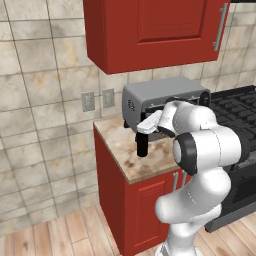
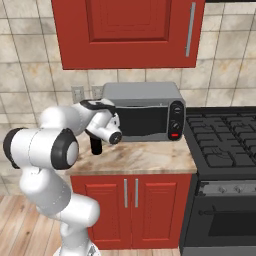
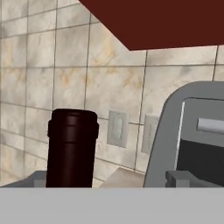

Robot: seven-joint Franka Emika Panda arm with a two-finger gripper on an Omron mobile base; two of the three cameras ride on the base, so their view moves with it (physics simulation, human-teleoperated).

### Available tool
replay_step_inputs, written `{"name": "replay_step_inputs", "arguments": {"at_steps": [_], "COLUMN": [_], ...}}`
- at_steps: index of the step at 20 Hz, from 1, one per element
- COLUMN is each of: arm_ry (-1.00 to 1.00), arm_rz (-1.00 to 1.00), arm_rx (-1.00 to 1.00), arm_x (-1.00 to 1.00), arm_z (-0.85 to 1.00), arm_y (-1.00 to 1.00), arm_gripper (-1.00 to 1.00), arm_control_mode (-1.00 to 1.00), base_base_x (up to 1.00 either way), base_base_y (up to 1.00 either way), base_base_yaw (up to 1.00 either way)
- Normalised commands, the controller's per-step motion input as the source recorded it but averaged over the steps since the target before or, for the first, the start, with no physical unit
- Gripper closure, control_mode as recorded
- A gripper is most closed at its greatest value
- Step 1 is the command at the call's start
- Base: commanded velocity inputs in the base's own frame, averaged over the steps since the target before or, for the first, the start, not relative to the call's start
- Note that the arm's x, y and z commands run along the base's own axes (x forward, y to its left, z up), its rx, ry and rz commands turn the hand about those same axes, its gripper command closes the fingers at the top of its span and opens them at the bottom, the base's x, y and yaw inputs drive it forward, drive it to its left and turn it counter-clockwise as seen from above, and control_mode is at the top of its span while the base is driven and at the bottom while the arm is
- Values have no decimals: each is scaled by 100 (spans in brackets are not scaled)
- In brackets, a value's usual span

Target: Move the drinks to the dining counter.

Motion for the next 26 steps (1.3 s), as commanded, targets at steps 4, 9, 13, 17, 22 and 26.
{"name": "replay_step_inputs", "arguments": {"at_steps": [4, 9, 13, 17, 22, 26], "arm_ry": [0, 0, 0, -11, -20, -17], "arm_rz": [0, 0, 0, 0, 4, 4], "arm_rx": [0, 0, 0, 0, 0, 0], "arm_x": [8, 0, -14, -62, -83, -66], "arm_z": [-3, 0, 0, 25, 78, 99], "arm_y": [3, 0, 2, 0, 0, 0], "arm_gripper": [100, 100, 100, 100, 100, 100], "arm_control_mode": [-100, -100, -100, -100, -100, -100], "base_base_x": [0, 0, 0, 0, 0, 0], "base_base_y": [0, 0, 0, 0, 0, 0], "base_base_yaw": [0, 0, 0, 0, 0, 0]}}
